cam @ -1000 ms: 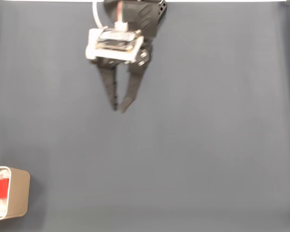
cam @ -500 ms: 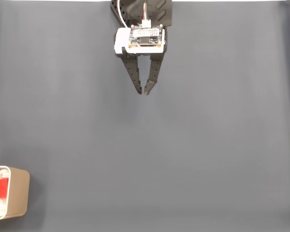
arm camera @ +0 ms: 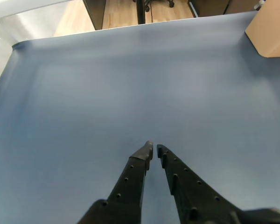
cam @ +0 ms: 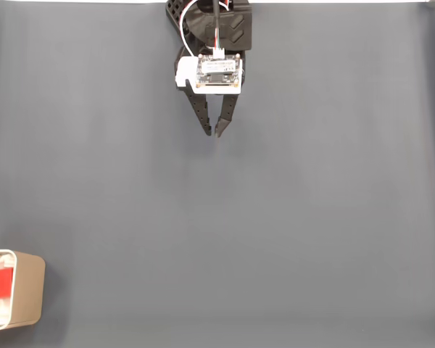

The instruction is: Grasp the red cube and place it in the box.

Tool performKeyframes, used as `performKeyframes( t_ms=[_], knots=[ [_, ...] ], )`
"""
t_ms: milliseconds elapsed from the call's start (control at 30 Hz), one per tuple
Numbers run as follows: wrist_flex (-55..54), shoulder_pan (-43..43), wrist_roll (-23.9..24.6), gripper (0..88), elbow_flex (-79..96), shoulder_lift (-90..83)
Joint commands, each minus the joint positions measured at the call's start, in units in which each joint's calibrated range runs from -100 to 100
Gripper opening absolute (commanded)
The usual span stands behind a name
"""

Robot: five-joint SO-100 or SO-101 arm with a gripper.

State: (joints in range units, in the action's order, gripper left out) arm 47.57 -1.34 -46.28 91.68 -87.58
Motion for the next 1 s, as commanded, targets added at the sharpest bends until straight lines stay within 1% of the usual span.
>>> performKeyframes(
  t_ms=[0, 200, 433, 833, 967],
  knots=[
    [-0.3, 0.9, -0.6, 0.0, 1.9, -2.5],
    [1.4, 0.9, -1.5, 0.0, 8.0, -6.3],
    [9.6, -1.7, -0.4, 0.0, 8.1, -8.8],
    [19.6, -1.4, 1.3, 0.0, 8.1, -12.1],
    [22.8, -1.4, 1.2, 0.0, 8.1, -12.2]
  ],
)
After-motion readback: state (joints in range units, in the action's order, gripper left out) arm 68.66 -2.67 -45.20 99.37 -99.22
